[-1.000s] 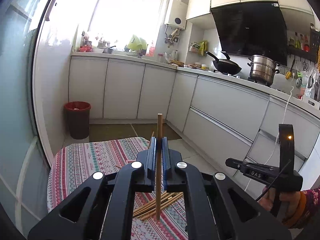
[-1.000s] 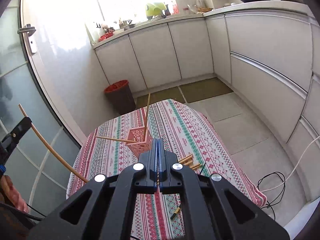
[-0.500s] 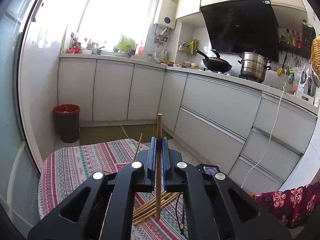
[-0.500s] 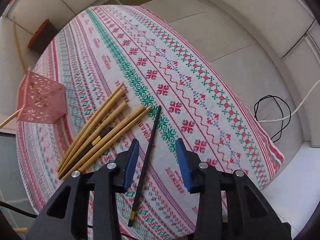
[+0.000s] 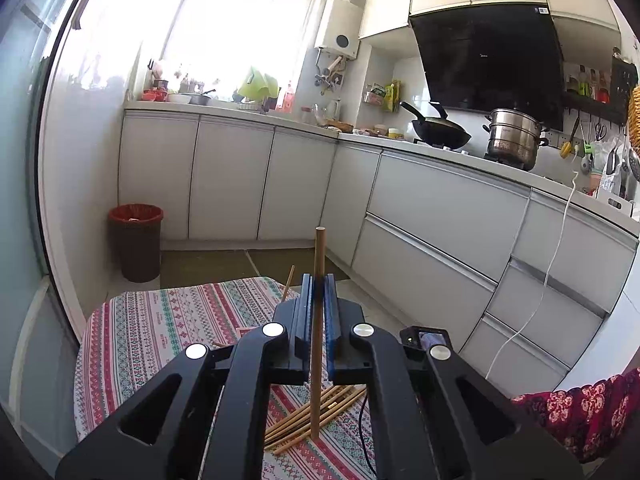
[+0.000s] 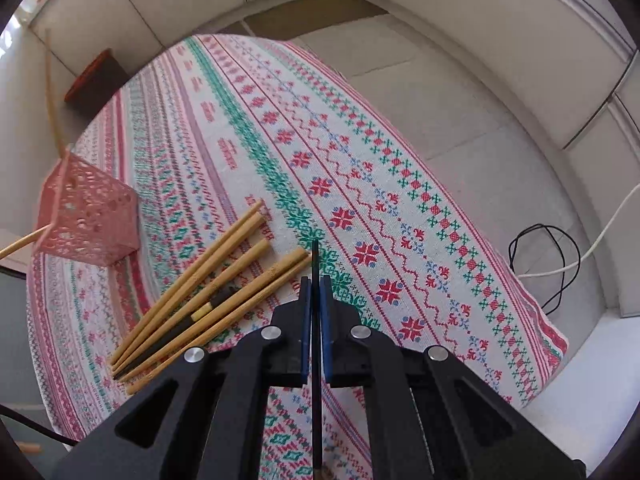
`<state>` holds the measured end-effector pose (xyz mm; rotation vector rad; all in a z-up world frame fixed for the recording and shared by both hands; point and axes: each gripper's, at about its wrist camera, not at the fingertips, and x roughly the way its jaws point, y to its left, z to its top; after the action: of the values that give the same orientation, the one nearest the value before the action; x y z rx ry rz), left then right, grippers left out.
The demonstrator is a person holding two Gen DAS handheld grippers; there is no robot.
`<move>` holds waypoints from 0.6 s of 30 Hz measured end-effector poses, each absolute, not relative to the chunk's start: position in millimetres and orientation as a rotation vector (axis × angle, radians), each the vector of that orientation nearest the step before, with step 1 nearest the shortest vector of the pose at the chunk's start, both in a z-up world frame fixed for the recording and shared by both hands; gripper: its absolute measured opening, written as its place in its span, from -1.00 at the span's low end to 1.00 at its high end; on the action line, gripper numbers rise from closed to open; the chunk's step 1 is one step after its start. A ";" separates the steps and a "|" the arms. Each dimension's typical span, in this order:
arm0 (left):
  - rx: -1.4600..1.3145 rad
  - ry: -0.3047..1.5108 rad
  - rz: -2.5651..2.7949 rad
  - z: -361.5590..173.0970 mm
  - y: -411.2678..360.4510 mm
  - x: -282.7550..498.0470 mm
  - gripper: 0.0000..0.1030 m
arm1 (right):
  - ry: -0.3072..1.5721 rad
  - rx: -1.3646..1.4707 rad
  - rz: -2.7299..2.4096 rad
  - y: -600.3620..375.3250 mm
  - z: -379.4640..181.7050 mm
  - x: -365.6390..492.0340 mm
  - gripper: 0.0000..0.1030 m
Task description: Organize utensils
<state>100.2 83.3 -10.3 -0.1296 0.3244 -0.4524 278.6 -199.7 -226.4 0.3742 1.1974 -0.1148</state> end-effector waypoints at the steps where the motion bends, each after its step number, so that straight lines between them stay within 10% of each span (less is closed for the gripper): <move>1: -0.130 0.318 -0.453 -8.7 82.8 98.5 -0.91 | 1.159 0.366 -0.091 -199.1 -213.0 269.5 -0.92; 18: -0.130 0.327 -0.411 12.5 71.4 108.2 -0.91 | 0.696 0.307 0.144 -193.7 -25.2 167.8 -0.92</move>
<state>108.2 71.4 12.5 -0.1301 0.3268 -0.4109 167.8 -193.7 -25.2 0.3065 0.6964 0.1436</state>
